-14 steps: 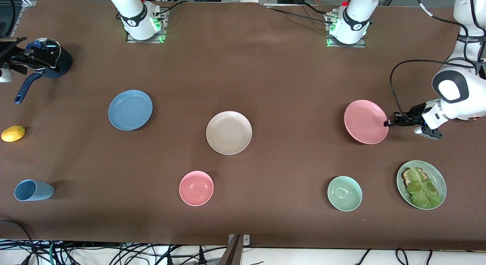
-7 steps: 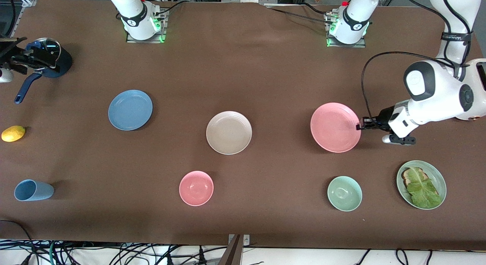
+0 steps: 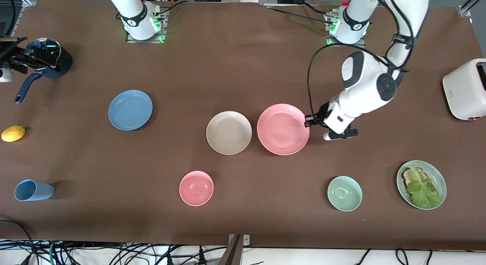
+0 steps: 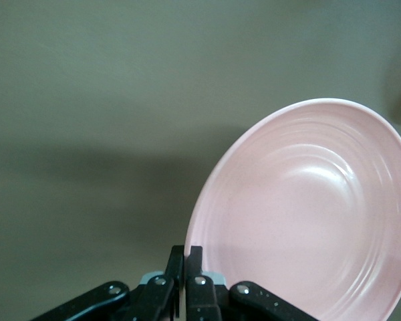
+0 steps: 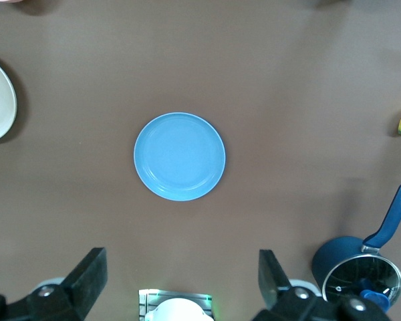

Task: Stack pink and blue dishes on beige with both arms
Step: 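Slide the pink plate with the left gripper onto the beige plate, then release the pink plate and raise the left gripper away, then grasp the blue plate's rim with the right gripper while the left gripper retracts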

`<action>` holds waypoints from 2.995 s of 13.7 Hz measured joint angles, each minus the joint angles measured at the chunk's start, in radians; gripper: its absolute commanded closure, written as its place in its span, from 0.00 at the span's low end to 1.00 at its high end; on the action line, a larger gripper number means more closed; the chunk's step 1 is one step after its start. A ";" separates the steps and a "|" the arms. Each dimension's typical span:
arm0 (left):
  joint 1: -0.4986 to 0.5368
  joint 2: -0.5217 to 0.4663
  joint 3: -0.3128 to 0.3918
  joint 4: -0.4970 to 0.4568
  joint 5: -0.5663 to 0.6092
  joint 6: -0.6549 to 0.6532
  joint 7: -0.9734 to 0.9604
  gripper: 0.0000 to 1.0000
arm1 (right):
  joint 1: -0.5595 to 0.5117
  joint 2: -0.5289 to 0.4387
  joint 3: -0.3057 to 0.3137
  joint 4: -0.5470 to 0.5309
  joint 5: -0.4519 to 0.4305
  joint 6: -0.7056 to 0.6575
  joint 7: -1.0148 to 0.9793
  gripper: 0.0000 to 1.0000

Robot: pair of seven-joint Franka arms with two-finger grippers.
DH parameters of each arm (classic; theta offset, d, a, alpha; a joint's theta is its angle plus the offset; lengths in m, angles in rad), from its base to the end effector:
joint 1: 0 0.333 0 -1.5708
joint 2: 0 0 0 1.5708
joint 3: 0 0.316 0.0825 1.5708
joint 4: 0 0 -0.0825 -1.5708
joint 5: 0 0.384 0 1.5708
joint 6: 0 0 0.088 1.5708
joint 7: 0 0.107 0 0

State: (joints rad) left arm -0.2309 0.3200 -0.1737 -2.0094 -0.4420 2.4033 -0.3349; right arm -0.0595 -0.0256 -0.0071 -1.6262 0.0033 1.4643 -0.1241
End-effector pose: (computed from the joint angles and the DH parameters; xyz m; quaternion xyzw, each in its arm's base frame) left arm 0.5606 -0.2391 0.3059 0.9747 0.1275 -0.0327 0.1805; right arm 0.5322 -0.0352 0.6041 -0.9973 -0.0287 0.0676 0.0082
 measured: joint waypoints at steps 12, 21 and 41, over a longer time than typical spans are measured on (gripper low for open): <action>-0.405 0.241 0.113 0.181 0.193 0.171 -0.633 1.00 | 0.000 0.000 0.000 0.000 0.000 -0.001 0.000 0.00; -0.463 0.320 0.131 0.257 0.207 0.171 -0.727 1.00 | 0.000 0.000 0.000 0.000 0.000 -0.003 0.000 0.00; -0.194 0.110 0.294 0.313 0.213 -0.354 0.041 0.25 | -0.003 0.104 -0.088 -0.467 0.002 0.427 0.002 0.01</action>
State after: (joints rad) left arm -0.4249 0.4296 0.1201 -1.6968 -0.2292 2.0490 -0.2938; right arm -0.0624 0.0784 -0.0947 -2.0927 0.0052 1.8913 -0.1217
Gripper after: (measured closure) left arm 0.264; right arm 0.000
